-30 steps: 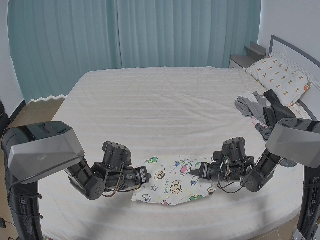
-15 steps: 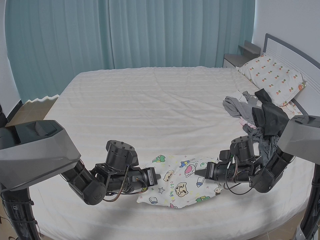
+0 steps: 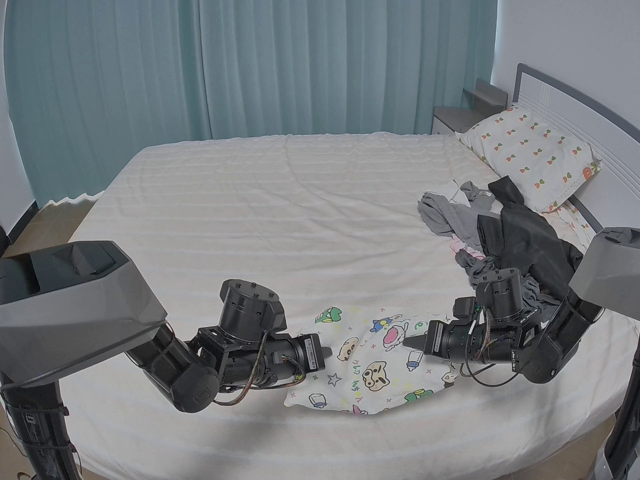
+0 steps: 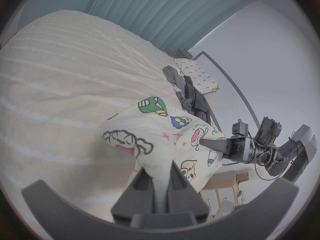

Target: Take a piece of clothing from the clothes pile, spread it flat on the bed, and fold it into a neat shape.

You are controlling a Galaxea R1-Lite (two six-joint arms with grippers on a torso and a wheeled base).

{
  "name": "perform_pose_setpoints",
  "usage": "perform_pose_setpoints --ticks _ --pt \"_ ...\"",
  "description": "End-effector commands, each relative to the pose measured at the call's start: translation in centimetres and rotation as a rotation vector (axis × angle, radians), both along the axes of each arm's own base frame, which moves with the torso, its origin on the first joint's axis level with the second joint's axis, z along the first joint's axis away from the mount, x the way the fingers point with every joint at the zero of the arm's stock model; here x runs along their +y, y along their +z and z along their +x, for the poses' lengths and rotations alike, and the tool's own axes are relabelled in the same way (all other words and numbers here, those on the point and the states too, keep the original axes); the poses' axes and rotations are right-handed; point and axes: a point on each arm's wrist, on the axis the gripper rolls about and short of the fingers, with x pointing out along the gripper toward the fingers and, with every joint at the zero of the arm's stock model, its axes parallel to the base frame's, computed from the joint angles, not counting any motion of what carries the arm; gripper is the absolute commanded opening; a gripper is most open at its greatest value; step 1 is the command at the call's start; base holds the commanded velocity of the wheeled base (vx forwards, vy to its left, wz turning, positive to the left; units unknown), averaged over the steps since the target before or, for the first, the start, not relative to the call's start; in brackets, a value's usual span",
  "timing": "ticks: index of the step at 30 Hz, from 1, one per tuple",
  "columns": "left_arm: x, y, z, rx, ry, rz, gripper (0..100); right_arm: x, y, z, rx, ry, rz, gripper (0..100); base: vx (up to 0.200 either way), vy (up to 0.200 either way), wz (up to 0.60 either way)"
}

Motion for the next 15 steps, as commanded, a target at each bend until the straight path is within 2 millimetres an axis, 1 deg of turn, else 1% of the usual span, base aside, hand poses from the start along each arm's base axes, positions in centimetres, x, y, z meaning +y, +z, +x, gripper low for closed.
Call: perform_pose_setpoints --ticks 1,6,15 --pt "-0.1 -0.2 0.1 0.001 0.0 0.001 0 -0.1 0.0 0.1 0.0 -0.003 -0.001 0 0.0 0.0 0.0" --pt "-0.1 -1.3 0.3 0.025 0.004 0.02 0 -0.3 -0.5 0.2 0.012 -0.011 -0.006 0 0.0 0.0 0.0" --pt "-0.1 -2.5 0.3 0.043 0.021 0.05 0 -0.2 -2.3 0.5 0.054 -0.009 -0.029 0 0.0 0.0 0.0"
